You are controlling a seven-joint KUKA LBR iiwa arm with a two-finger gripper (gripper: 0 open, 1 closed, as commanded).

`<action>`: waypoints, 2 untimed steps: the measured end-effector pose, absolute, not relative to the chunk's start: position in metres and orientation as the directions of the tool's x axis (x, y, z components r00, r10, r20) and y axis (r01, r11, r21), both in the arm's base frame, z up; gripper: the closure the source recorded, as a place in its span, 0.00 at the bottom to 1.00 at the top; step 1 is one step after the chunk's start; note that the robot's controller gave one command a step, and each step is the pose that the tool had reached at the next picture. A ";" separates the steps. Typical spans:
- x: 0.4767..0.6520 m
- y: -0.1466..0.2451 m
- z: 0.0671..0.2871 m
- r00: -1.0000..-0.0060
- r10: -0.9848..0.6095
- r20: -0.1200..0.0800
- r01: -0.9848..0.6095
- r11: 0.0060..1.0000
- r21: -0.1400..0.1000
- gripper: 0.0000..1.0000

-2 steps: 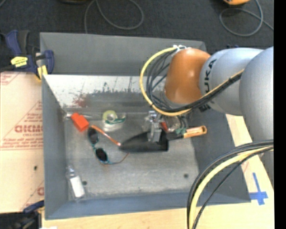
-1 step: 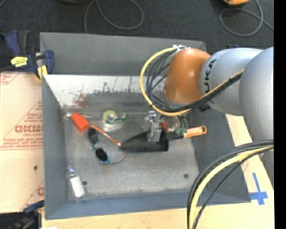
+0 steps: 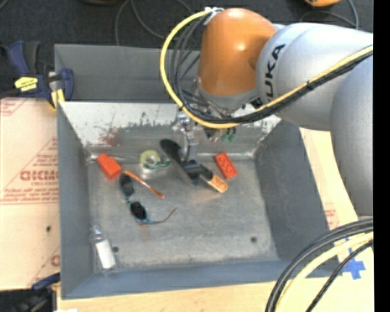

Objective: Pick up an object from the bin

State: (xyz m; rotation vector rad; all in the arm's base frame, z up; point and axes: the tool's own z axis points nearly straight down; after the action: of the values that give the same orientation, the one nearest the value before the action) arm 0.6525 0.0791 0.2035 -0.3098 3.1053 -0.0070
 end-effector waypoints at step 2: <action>0.653 0.080 0.183 -0.954 -0.298 -0.028 -0.298 0.955 -0.012 1.00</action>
Offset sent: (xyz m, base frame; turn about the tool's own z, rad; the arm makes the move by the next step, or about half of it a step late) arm -0.0049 0.0048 -0.0890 -0.3693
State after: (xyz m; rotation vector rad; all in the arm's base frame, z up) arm 0.6531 0.0801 0.1825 -0.4692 3.0766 -0.0115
